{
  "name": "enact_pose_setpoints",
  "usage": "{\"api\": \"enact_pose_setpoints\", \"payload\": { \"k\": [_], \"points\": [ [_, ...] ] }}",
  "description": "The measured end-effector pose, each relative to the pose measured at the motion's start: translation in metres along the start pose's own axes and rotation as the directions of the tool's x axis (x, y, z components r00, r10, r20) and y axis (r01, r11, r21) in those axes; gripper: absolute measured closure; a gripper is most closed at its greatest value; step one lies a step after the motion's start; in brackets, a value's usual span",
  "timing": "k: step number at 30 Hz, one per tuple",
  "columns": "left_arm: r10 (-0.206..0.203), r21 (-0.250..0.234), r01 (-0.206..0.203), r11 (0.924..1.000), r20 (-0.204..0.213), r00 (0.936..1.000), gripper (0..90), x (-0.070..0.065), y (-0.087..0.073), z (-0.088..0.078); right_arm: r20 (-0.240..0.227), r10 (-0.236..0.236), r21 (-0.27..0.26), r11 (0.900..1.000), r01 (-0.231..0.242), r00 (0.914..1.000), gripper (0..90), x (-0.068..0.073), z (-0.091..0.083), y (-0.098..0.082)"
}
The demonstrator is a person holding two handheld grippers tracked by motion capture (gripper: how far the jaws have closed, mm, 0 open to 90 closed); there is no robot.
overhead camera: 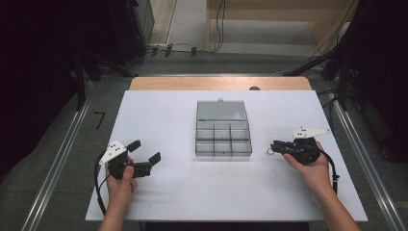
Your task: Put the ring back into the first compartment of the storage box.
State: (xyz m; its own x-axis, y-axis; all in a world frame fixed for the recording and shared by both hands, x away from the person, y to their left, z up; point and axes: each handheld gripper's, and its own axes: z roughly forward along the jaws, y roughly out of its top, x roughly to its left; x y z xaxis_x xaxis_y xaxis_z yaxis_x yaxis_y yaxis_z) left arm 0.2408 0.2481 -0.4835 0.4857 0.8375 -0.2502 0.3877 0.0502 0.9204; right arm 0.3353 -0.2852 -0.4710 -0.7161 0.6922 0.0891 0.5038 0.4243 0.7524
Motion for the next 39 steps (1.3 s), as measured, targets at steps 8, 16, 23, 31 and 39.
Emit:
{"api": "enact_pose_setpoints", "payload": {
  "k": [8,16,23,31,39],
  "points": [
    [-0.004,0.007,0.004,1.0,-0.006,1.0,0.0,0.001,-0.001,0.0,0.069,0.018,0.052,0.998,-0.022,0.9975,73.5,-0.005,0.012,-0.006],
    [-0.003,0.009,0.003,1.0,-0.006,1.0,0.0,0.001,-0.001,0.001,0.115,0.039,0.087,0.995,-0.05,0.9926,75.7,-0.011,0.021,-0.011],
    [-0.003,0.009,0.003,1.0,-0.006,1.0,0.0,0.001,-0.001,0.001,0.122,0.038,0.099,0.994,-0.05,0.9918,77.7,-0.011,0.024,-0.013],
    [-0.01,0.003,0.01,1.0,-0.012,0.9999,0.0,0.001,-0.001,-0.001,0.117,0.063,0.104,0.992,-0.075,0.9912,84.5,-0.012,0.025,-0.015],
    [-0.013,0.001,0.013,0.9999,-0.013,0.9998,0.0,0.001,-0.001,-0.001,0.136,0.06,0.103,0.992,-0.074,0.9889,86.7,-0.01,0.025,-0.014]
  ]
}}
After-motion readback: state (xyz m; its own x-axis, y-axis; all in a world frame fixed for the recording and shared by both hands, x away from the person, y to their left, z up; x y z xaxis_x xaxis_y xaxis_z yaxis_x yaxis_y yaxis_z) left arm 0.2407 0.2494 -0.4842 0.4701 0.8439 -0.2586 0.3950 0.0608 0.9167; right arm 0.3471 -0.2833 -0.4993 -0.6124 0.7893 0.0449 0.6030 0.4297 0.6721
